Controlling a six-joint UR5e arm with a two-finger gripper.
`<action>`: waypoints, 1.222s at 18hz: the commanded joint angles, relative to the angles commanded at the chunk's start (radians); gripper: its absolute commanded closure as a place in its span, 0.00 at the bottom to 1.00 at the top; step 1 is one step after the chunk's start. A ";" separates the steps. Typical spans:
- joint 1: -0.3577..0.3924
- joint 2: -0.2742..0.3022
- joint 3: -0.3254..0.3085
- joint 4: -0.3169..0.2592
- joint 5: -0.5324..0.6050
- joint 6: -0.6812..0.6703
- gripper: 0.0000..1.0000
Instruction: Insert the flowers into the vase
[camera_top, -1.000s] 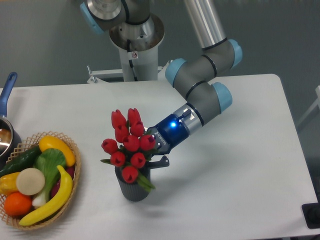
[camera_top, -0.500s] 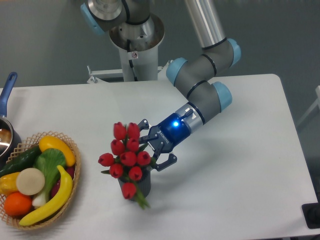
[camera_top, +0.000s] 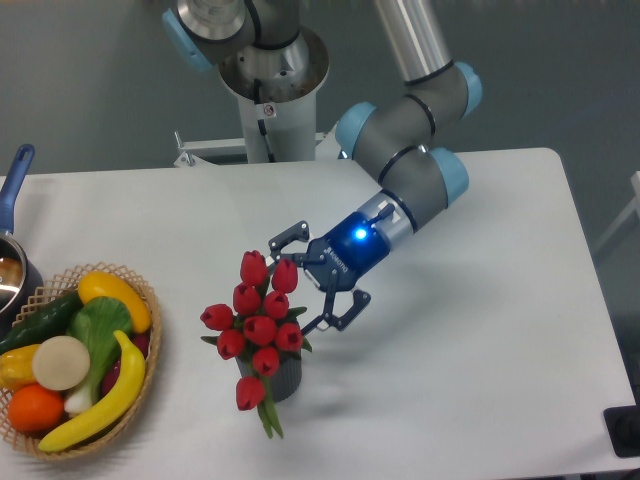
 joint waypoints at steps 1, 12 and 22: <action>0.026 0.014 -0.008 0.000 0.000 0.002 0.00; 0.218 0.091 0.013 0.006 0.383 0.031 0.00; 0.175 0.052 0.178 -0.003 0.944 0.032 0.00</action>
